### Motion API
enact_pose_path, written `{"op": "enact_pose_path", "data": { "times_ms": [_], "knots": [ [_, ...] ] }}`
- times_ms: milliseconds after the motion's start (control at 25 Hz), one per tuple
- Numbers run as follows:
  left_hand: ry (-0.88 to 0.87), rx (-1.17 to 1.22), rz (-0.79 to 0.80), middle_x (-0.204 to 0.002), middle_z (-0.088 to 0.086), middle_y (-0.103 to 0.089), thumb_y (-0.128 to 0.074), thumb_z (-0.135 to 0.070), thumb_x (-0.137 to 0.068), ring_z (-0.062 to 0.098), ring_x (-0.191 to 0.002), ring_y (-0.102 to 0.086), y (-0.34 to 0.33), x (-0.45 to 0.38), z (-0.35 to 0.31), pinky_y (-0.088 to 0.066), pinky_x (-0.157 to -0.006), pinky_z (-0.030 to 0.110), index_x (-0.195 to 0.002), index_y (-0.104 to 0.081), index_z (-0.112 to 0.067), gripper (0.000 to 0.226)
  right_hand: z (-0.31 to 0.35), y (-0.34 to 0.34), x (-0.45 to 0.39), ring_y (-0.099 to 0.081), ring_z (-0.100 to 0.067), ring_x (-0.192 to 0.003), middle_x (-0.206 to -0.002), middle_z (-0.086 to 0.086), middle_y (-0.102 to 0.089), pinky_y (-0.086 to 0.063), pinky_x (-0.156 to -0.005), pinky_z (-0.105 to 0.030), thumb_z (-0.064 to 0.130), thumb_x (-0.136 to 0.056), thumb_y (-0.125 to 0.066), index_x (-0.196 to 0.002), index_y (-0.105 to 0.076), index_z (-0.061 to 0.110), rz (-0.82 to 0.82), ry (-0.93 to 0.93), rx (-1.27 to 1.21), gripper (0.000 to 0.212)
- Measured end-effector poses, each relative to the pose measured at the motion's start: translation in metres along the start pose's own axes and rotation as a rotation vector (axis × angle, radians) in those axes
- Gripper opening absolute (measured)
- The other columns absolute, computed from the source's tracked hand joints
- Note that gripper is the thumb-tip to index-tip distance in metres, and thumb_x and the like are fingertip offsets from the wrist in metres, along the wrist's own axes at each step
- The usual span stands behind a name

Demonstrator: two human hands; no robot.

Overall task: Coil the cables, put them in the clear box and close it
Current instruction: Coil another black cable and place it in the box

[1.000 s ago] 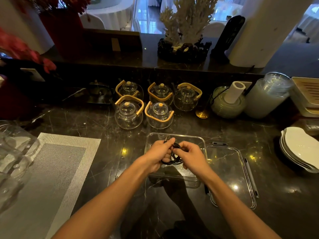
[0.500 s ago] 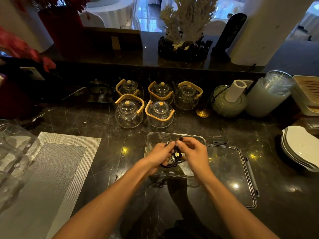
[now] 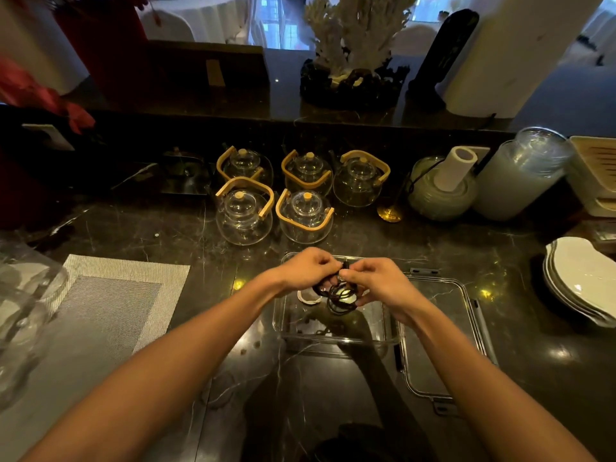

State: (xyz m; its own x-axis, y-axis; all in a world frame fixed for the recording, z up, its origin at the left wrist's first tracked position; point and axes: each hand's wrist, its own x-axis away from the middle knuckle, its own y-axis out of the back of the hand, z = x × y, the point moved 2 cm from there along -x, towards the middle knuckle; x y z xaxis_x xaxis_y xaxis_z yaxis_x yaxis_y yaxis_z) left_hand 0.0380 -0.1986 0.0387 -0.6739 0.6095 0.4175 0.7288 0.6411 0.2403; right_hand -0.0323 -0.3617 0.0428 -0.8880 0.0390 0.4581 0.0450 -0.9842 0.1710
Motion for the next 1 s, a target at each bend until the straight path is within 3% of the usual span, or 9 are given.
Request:
{"op": "enact_pose_path", "data": {
  "times_ms": [120, 280, 360, 480, 560, 640, 760, 840, 1000],
  "knots": [
    [-0.065, -0.19, 0.007, -0.061, -0.007, -0.058, -0.053, -0.017, -0.102, 0.003, -0.054, -0.05, 0.009, -0.012, 0.003, -0.04, -0.054, 0.018, -0.077, -0.067, -0.012, 0.029, 0.003, 0.003, -0.017, -0.058, -0.011, -0.06, -0.068, -0.005, -0.062, -0.052, -0.048, -0.024, 0.015, -0.089, -0.077, -0.085, -0.068, 0.005, 0.054, -0.015, 0.079, 0.015],
    [-0.036, -0.4, 0.068, -0.062, 0.002, -0.058, -0.054, -0.01, -0.098, 0.012, -0.059, -0.049, -0.001, -0.025, 0.037, -0.041, -0.06, 0.028, -0.079, -0.069, -0.004, 0.024, -0.03, -0.009, -0.032, -0.062, -0.013, -0.06, -0.073, -0.011, -0.059, -0.059, -0.049, -0.026, 0.004, -0.091, -0.073, -0.086, -0.06, 0.006, 0.112, -0.172, 0.094, 0.014],
    [-0.004, -0.526, 0.139, -0.07, 0.01, -0.06, -0.057, -0.008, -0.093, 0.015, -0.066, -0.051, -0.01, -0.029, 0.056, -0.04, -0.062, 0.03, -0.081, -0.067, -0.004, 0.016, -0.051, -0.016, -0.039, -0.062, -0.011, -0.055, -0.072, -0.01, -0.059, -0.059, -0.048, -0.026, 0.004, -0.091, -0.073, -0.081, -0.059, 0.008, 0.121, -0.228, 0.202, 0.018],
    [0.04, -0.699, 0.162, -0.082, 0.0, -0.058, -0.059, -0.004, -0.089, 0.017, -0.077, -0.054, -0.022, -0.031, 0.072, -0.041, -0.067, 0.03, -0.097, -0.071, -0.009, 0.015, -0.071, -0.029, -0.044, -0.062, -0.013, -0.054, -0.072, -0.012, -0.061, -0.06, -0.049, -0.026, 0.005, -0.092, -0.072, -0.087, -0.058, 0.006, 0.166, -0.292, 0.292, 0.014],
    [0.108, -0.688, 0.128, -0.095, 0.0, -0.06, -0.06, -0.003, -0.086, 0.018, -0.087, -0.057, -0.027, -0.033, 0.081, -0.045, -0.071, 0.029, -0.105, -0.068, -0.013, 0.022, -0.078, -0.036, -0.046, -0.061, -0.014, -0.054, -0.069, -0.011, -0.061, -0.058, -0.047, -0.024, 0.005, -0.092, -0.071, -0.088, -0.057, 0.007, 0.162, -0.306, 0.356, 0.015],
    [0.127, -0.666, 0.088, -0.101, 0.001, -0.062, -0.063, -0.003, -0.085, 0.018, -0.091, -0.06, -0.029, -0.036, 0.087, -0.048, -0.073, 0.027, -0.1, -0.066, -0.017, 0.02, -0.084, -0.042, -0.049, -0.063, -0.016, -0.054, -0.069, -0.012, -0.063, -0.058, -0.047, -0.025, 0.006, -0.091, -0.073, -0.086, -0.055, 0.008, 0.136, -0.304, 0.413, 0.019],
    [0.121, -0.646, 0.044, -0.093, -0.002, -0.065, -0.065, -0.002, -0.083, 0.017, -0.09, -0.063, -0.027, -0.038, 0.09, -0.047, -0.072, 0.025, -0.087, -0.067, -0.021, 0.02, -0.09, -0.046, -0.052, -0.067, -0.022, -0.057, -0.068, -0.011, -0.066, -0.061, -0.054, -0.034, 0.011, -0.088, -0.077, -0.083, -0.054, 0.011, 0.092, -0.275, 0.502, 0.024],
    [0.114, -0.669, 0.017, -0.093, -0.002, -0.067, -0.064, -0.001, -0.083, 0.016, -0.089, -0.063, -0.026, -0.036, 0.089, -0.046, -0.072, 0.023, -0.088, -0.071, -0.019, 0.02, -0.092, -0.048, -0.052, -0.068, -0.022, -0.059, -0.067, -0.01, -0.069, -0.06, -0.06, -0.037, 0.016, -0.088, -0.079, -0.081, -0.057, 0.013, 0.089, -0.251, 0.557, 0.023],
    [0.066, -0.833, -0.013, -0.102, 0.001, -0.067, -0.065, -0.001, -0.082, 0.02, -0.095, -0.062, -0.024, -0.03, 0.084, -0.045, -0.073, 0.027, -0.096, -0.069, -0.02, 0.023, -0.088, -0.051, -0.051, -0.07, -0.024, -0.082, -0.087, -0.01, -0.076, -0.057, -0.076, -0.038, 0.025, -0.088, -0.077, -0.085, -0.072, 0.009, 0.115, -0.164, 0.777, 0.016]
  ]
}}
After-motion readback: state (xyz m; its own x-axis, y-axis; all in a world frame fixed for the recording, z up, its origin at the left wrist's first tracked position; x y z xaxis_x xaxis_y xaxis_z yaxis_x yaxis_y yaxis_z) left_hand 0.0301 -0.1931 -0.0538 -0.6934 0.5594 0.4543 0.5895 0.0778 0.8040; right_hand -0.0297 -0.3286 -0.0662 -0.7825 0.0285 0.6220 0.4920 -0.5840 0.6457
